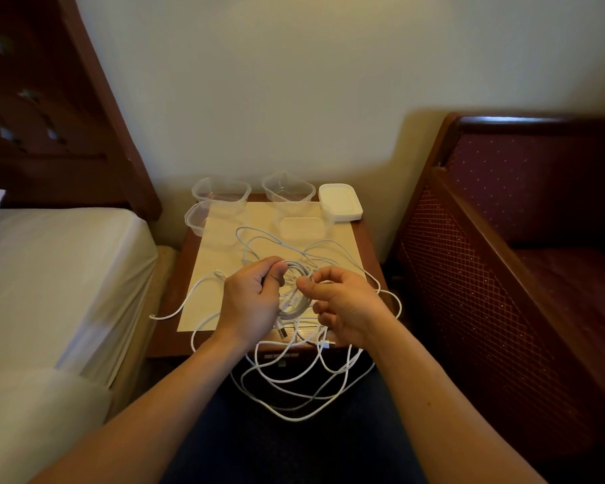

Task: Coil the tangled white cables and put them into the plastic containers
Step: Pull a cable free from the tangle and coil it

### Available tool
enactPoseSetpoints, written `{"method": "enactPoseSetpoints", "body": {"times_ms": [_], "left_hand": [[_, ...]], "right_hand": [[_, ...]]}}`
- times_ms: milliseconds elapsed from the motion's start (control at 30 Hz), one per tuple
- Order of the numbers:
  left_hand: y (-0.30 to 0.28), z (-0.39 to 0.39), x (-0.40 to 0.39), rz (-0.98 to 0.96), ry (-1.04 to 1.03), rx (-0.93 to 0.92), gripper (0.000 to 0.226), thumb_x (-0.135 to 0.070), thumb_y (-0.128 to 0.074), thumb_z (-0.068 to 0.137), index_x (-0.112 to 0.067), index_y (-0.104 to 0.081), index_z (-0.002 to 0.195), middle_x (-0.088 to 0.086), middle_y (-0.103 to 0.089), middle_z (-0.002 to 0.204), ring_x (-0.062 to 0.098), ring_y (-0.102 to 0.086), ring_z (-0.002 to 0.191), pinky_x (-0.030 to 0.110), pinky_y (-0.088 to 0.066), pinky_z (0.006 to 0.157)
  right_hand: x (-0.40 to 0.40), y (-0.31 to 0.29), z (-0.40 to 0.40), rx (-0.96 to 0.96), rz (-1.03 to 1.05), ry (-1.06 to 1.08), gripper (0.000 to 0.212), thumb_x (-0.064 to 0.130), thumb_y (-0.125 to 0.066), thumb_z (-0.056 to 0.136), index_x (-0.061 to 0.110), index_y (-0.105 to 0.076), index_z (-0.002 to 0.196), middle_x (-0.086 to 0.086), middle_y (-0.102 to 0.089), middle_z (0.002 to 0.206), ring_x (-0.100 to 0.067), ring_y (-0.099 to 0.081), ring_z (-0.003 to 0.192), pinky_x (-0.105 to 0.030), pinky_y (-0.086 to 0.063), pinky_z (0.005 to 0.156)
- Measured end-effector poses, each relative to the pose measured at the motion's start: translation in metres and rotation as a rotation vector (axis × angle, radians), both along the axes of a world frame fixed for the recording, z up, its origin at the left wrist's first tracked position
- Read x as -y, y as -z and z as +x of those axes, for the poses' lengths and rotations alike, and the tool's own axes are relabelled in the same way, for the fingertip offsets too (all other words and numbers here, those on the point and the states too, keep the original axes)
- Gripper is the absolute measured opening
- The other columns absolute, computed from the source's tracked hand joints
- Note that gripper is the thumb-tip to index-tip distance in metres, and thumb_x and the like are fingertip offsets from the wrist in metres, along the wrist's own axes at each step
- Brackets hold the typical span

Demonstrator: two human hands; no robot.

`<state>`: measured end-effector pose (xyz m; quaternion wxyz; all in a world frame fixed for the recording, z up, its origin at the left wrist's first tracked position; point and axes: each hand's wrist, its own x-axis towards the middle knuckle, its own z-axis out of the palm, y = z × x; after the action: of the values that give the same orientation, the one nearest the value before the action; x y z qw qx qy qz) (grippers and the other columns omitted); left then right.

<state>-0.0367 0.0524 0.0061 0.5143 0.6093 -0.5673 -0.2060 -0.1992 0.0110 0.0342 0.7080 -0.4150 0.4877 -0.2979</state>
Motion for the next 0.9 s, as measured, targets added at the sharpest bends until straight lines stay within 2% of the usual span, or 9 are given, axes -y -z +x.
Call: {"method": "enactPoseSetpoints", "body": {"times_ms": [100,200,300,367,500,600,700,800,900], "left_hand": [[-0.001,0.001,0.0,0.039,0.003,-0.042,0.021,-0.023,-0.054,0.104,-0.023,-0.075,0.098,-0.008,-0.063,0.07,0.013,-0.054,0.064,0.044,-0.05,0.064],[-0.001,0.001,-0.002,0.067,0.032,-0.063,0.022,-0.021,-0.055,0.103,-0.024,-0.076,0.1,-0.011,-0.062,0.067,0.008,-0.054,0.062,0.033,-0.048,0.062],[-0.003,-0.002,-0.004,0.085,0.04,-0.051,0.023,-0.018,-0.054,0.103,-0.022,-0.076,0.097,-0.007,-0.064,0.069,0.008,-0.054,0.064,0.027,-0.046,0.062],[-0.004,-0.003,-0.005,0.1,0.064,-0.042,0.022,-0.019,-0.054,0.104,-0.016,-0.076,0.098,0.002,-0.063,0.069,0.014,-0.053,0.063,0.034,-0.047,0.062],[-0.008,-0.004,-0.006,0.119,0.127,-0.058,0.025,-0.021,-0.054,0.104,-0.011,-0.072,0.09,0.01,-0.057,0.065,0.029,-0.05,0.06,0.046,-0.046,0.06],[-0.009,-0.008,-0.005,0.125,0.175,-0.062,0.022,-0.021,-0.055,0.103,-0.012,-0.073,0.095,0.012,-0.058,0.068,0.033,-0.052,0.059,0.047,-0.048,0.056],[-0.012,-0.012,-0.005,0.135,0.214,-0.102,0.023,-0.022,-0.054,0.104,-0.016,-0.071,0.089,0.017,-0.052,0.063,0.027,-0.044,0.049,0.054,-0.045,0.05],[-0.017,-0.005,0.001,0.113,0.181,-0.128,0.029,-0.023,-0.052,0.105,-0.032,-0.07,0.084,-0.001,-0.052,0.06,0.026,-0.042,0.053,0.049,-0.042,0.052],[-0.014,0.007,0.009,0.115,0.114,-0.192,0.025,-0.021,-0.05,0.106,-0.018,-0.071,0.093,0.009,-0.056,0.067,0.029,-0.044,0.058,0.047,-0.041,0.054]], "right_hand": [[0.001,0.006,0.0,-0.112,-0.156,-0.007,0.034,0.021,-0.086,0.08,0.01,-0.065,0.105,-0.002,-0.071,0.083,-0.012,-0.062,0.064,-0.027,-0.047,0.056],[-0.002,0.01,-0.002,-0.202,-0.342,-0.066,0.023,0.02,-0.081,0.086,0.01,-0.07,0.104,-0.005,-0.071,0.085,-0.011,-0.067,0.074,-0.022,-0.053,0.061],[-0.004,0.017,0.0,-0.178,-0.348,-0.079,0.021,0.015,-0.077,0.089,0.004,-0.066,0.103,-0.023,-0.071,0.096,-0.025,-0.072,0.083,-0.042,-0.062,0.079],[-0.006,0.021,0.001,-0.165,-0.355,-0.05,0.022,0.009,-0.077,0.088,0.002,-0.063,0.102,-0.026,-0.07,0.092,-0.034,-0.071,0.083,-0.051,-0.062,0.079],[-0.008,0.021,0.002,-0.37,-0.502,-0.006,0.019,0.014,-0.079,0.081,0.014,-0.062,0.09,-0.013,-0.07,0.081,-0.03,-0.067,0.072,-0.042,-0.057,0.067],[-0.01,0.019,0.003,-0.565,-0.67,0.004,0.015,0.011,-0.07,0.08,0.014,-0.055,0.083,-0.008,-0.064,0.078,-0.02,-0.052,0.064,-0.021,-0.039,0.055],[-0.008,0.021,0.004,-0.608,-0.739,0.011,0.014,0.011,-0.063,0.084,0.014,-0.05,0.079,-0.005,-0.056,0.072,-0.016,-0.042,0.061,-0.023,-0.033,0.051],[-0.001,0.018,-0.001,-0.45,-0.628,-0.089,0.02,0.024,-0.067,0.086,0.007,-0.057,0.086,-0.012,-0.058,0.073,-0.016,-0.048,0.063,-0.034,-0.041,0.059],[-0.001,0.012,-0.013,-0.089,-0.431,-0.22,0.033,0.031,-0.062,0.1,-0.001,-0.064,0.11,-0.014,-0.064,0.079,-0.016,-0.056,0.063,-0.03,-0.049,0.059]]}}
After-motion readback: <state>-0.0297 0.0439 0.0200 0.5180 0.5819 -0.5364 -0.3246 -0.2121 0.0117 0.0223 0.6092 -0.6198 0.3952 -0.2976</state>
